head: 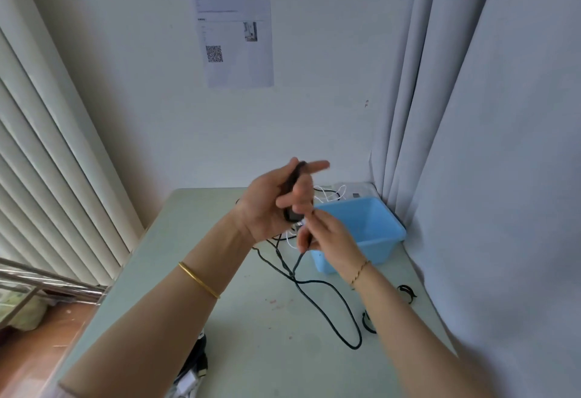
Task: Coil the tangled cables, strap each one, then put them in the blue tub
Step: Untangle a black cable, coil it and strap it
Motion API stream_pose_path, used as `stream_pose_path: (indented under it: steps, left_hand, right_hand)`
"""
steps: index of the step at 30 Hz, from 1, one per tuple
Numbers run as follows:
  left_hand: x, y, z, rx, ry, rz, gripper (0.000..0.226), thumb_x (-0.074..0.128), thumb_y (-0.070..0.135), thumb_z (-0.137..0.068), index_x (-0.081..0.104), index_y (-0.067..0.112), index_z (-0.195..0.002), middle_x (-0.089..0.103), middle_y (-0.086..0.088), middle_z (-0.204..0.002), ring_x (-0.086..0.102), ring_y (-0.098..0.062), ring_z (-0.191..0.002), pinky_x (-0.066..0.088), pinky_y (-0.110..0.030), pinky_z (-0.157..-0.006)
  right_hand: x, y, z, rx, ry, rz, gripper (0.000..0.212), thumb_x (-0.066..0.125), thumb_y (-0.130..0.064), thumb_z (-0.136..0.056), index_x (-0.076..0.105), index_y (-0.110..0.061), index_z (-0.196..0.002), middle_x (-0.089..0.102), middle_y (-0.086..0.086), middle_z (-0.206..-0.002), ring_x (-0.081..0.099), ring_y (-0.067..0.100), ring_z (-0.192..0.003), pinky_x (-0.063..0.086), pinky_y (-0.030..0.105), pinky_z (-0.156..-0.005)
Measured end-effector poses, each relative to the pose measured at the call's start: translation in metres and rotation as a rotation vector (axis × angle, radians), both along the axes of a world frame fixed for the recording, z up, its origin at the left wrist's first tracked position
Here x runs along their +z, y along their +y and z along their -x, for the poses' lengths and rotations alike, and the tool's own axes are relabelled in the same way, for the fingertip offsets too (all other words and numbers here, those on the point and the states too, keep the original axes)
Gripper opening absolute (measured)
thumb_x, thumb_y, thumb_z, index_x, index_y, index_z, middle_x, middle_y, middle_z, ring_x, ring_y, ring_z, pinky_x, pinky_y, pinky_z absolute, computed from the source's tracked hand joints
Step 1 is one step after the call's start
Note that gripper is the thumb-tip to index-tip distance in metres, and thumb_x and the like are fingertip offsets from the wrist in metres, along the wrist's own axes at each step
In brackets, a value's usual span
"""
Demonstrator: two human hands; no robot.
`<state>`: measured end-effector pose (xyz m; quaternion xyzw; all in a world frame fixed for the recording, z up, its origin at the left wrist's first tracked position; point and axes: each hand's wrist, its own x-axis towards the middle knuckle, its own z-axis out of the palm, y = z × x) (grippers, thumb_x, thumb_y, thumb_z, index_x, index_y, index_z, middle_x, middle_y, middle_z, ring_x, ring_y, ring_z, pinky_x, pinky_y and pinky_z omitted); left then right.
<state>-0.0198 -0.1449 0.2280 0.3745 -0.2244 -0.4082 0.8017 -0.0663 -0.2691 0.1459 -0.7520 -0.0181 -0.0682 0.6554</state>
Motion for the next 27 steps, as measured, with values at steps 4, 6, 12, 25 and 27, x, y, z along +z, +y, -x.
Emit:
stream_pose_path:
  steps: [4,6,12,25,27]
  left_hand:
    - [-0.010,0.004,-0.022,0.309,-0.051,-0.043,0.025,0.025,0.022,-0.105,0.041,0.006,-0.116,0.071,-0.010,-0.102,0.035,-0.008,-0.039,0.057,-0.034,-0.075]
    - [-0.020,0.008,-0.028,0.443,-0.092,-0.144,0.023,0.025,0.020,-0.105,0.037,0.008,-0.122,0.067,-0.012,-0.115,0.041,-0.010,-0.044,0.048,-0.040,-0.090]
    - [-0.038,0.014,-0.033,0.729,-0.612,-0.689,0.034,0.031,0.015,-0.104,0.036,0.008,-0.137,0.062,-0.004,-0.124,0.058,-0.011,-0.051,0.044,-0.020,-0.061]
    - [-0.017,0.017,0.002,0.035,-0.420,-0.575,0.048,0.022,0.026,-0.105,0.056,-0.008,-0.109,0.049,-0.012,-0.042,0.025,-0.012,-0.031,0.034,-0.017,-0.039]
    - [-0.019,0.018,-0.001,-0.059,-0.382,-0.511,0.064,0.020,0.033,-0.103,0.056,-0.019,-0.096,0.035,-0.003,-0.033,0.022,-0.009,-0.029,0.032,-0.017,-0.037]
  right_hand:
    - [-0.008,0.009,0.014,0.246,0.103,0.184,0.024,0.039,-0.017,-0.101,0.053,-0.010,-0.119,0.060,0.002,-0.062,0.055,0.017,-0.054,0.049,0.025,-0.057]
    - [0.001,0.010,0.018,0.306,0.140,0.249,0.023,0.043,-0.019,-0.100,0.052,-0.004,-0.115,0.061,0.002,-0.061,0.055,0.017,-0.051,0.047,0.021,-0.052]
    - [0.035,0.003,0.026,0.281,0.113,0.444,0.012,0.051,-0.014,-0.094,0.060,-0.006,-0.093,0.061,0.001,-0.058,0.054,0.012,-0.044,0.046,0.021,-0.048]
    - [0.034,-0.030,-0.015,-0.235,-0.241,0.369,0.025,0.052,-0.002,-0.092,0.070,-0.012,-0.107,0.067,-0.004,-0.084,0.063,0.004,-0.076,0.048,0.010,-0.076]
    - [0.027,-0.026,-0.017,-0.209,-0.252,0.287,0.028,0.050,-0.005,-0.094,0.069,-0.023,-0.102,0.067,-0.008,-0.084,0.064,0.014,-0.082,0.052,0.026,-0.085]
